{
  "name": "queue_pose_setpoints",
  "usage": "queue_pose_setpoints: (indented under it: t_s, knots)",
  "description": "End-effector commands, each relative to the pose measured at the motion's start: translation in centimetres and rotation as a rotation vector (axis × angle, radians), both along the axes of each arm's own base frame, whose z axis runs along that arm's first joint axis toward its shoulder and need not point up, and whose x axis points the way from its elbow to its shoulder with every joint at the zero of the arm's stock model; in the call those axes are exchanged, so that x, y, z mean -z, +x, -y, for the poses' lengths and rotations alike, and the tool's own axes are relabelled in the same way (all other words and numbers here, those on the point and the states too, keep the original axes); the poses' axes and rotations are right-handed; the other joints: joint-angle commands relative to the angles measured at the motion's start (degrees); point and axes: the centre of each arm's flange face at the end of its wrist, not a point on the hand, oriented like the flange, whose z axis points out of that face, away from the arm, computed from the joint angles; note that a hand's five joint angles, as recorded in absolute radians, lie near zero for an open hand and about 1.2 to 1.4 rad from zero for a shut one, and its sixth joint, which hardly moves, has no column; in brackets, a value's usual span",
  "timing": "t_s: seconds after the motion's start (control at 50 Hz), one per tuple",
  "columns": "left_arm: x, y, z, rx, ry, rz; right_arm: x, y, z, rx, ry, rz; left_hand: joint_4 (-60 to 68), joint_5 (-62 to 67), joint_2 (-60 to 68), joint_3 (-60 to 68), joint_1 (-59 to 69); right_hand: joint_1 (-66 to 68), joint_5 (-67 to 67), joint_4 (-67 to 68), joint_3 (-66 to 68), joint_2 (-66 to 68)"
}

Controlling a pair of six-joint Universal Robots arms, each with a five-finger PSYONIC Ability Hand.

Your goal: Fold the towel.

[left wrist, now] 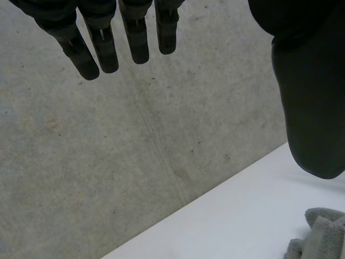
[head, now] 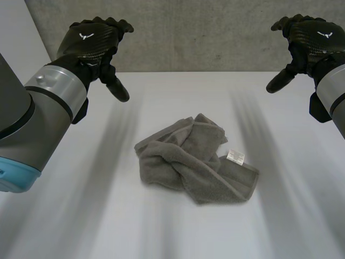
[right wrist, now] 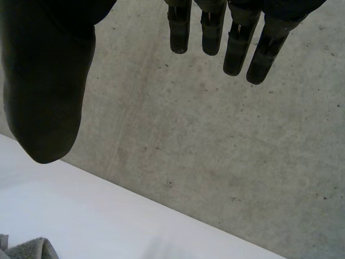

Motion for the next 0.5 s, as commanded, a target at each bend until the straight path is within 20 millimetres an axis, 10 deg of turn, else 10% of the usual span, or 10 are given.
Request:
queue_pose_setpoints:
  t_s: [0.02, 0.16, 0.5]
  knots:
    - [0.3, 0.0, 0.0, 0.005, 0.008, 0.009, -0.3, -0.1, 0.0, -0.002, -0.014, -0.013, -4.1, -12.0, -3.9, -3.4, -4.2, -2.8, -3.3, -4.2, -3.3, -3.8]
    - [1.4, -0.4, 0.2, 0.030, 0.026, 0.035, 0.6, 0.0, -1.1, -0.035, 0.056, -0.165, -4.3, -12.2, -4.1, -3.5, -4.4, -2.8, -3.3, -4.2, -3.3, -3.8]
    - [14.6, -2.6, 1.0, 0.340, 0.193, 0.517, 13.5, -0.5, -6.9, -0.246, 0.463, -0.251, -2.9, -10.8, -2.8, -2.2, -3.0, -2.8, -3.3, -4.2, -3.3, -3.8]
